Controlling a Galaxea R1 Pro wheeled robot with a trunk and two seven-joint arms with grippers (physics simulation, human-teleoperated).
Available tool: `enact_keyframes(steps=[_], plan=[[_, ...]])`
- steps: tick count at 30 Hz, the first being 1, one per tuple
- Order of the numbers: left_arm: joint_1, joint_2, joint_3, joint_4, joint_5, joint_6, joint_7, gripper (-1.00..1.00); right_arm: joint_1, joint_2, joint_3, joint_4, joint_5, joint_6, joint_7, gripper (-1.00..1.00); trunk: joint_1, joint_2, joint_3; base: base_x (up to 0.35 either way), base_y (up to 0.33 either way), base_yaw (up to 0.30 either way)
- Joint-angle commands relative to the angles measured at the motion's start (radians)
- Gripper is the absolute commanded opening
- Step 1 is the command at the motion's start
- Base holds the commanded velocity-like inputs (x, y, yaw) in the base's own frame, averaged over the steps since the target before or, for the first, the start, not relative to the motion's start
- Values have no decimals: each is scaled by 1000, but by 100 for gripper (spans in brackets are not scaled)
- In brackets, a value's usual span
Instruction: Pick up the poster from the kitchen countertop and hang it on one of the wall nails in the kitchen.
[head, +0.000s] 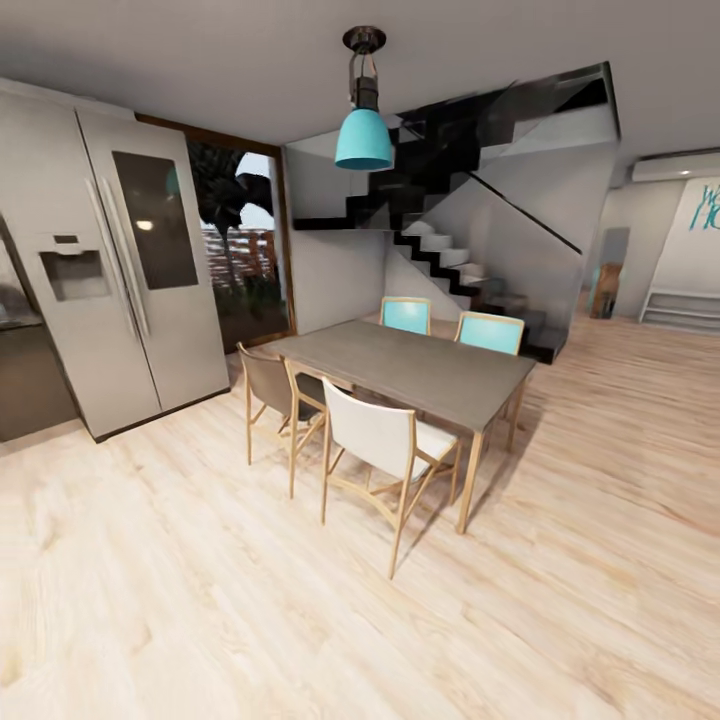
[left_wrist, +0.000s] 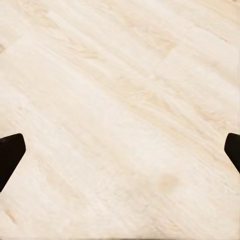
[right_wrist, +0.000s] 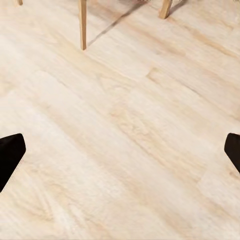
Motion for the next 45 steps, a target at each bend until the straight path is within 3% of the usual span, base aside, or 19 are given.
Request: enact_keyframes(steps=[1,45], plan=[[0,0,1,-1,0,-2,0,100,0,0,1,1,1,-3,-1,100,0,0,-1,0,0,292],[0,0,1,27,0,-2,0,100,0,5,4,21,3,0,-1,100,0,0,-1,0,0,292]])
